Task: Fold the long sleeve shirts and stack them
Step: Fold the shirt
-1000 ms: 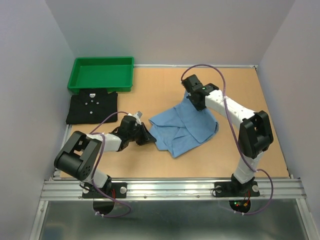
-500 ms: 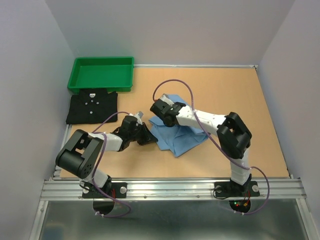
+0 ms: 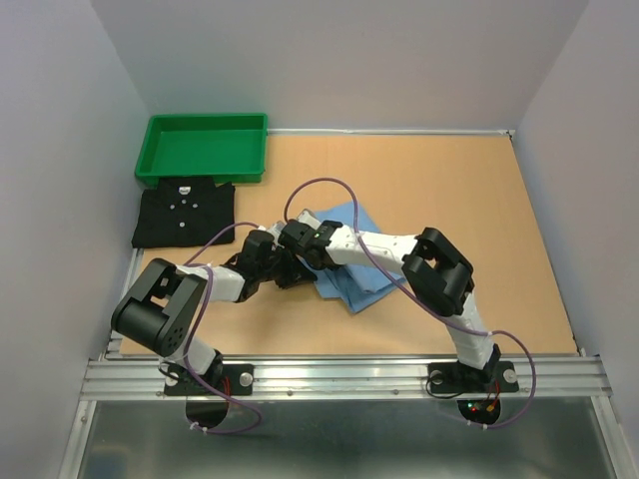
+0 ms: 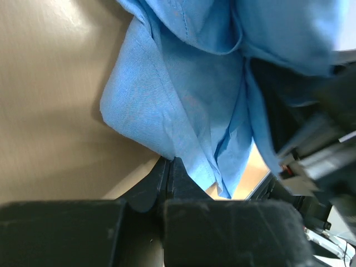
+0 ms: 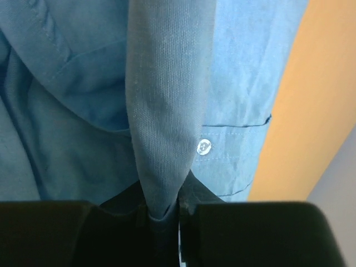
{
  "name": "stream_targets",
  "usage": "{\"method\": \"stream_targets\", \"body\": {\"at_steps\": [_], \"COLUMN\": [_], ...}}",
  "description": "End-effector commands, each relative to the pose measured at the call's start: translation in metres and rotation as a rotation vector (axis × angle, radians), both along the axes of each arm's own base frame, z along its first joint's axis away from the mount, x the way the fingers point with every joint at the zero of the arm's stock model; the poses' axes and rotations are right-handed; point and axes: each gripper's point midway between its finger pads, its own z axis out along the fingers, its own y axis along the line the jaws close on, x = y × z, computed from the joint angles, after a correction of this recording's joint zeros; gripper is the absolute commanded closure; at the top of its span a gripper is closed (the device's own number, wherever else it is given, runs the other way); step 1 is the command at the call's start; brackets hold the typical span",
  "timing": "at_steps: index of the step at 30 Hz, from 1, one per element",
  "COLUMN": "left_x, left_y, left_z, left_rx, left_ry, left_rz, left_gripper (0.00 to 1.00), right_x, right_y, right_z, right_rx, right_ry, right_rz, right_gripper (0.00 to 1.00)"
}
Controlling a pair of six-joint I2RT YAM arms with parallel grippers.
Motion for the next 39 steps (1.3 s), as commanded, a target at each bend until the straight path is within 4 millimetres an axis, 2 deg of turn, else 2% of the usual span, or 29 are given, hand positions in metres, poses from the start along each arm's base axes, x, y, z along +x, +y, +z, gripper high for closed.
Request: {"method": "stream_targets", "body": {"at_steps": [1,7,13,18,21,27,30,39], "left_x": [-0.002,-0.003,-0.003,-0.004,-0.004,-0.002,-0.001,0.002], "left_y": [-0.004,-0.002,-0.002,-0.001,-0.001,0.000,0.001,0.001], "left_z": [0.003,0.000,0.000,-0.002,-0.002,-0.002,-0.002,-0.001], "left_rx": [-0.026,-0.022,-0.020,-0.018,-0.017,-0.016,-0.015,-0.015], "left_ry": [-0.020,-0.007,-0.005,-0.002,0.002,0.001,0.002,-0.001], "left_rz": [-0.018,-0.007,0.001,0.007,0.012,0.020,0.027,0.042], "left_gripper": [1.00,1.00,1.00,1.00,1.00,1.00,1.00,1.00], "right_x": [-0.001,-0.010,-0.022,-0.034,-0.043,-0.057,-0.065,-0.075], "right_y": [0.019,0.024,0.025,0.025,0.022,0.016,0.018,0.022], "right_z": [-0.002,0.010,0.031,0.033,0.026,0.010,0.008,0.020], "right_rx": [0.095,0.168,0.247,0.299,0.308,0.327,0.345,0.387], "right_ry": [0.018,0.054,0.078,0.119,0.152,0.210,0.243,0.282], "right_rz": [-0.023,-0.004,0.021,0.029,0.032,0.035,0.052,0.090], "right_gripper": [0.75,0.57,0.55,0.55,0.58,0.84,0.92,0.94]}}
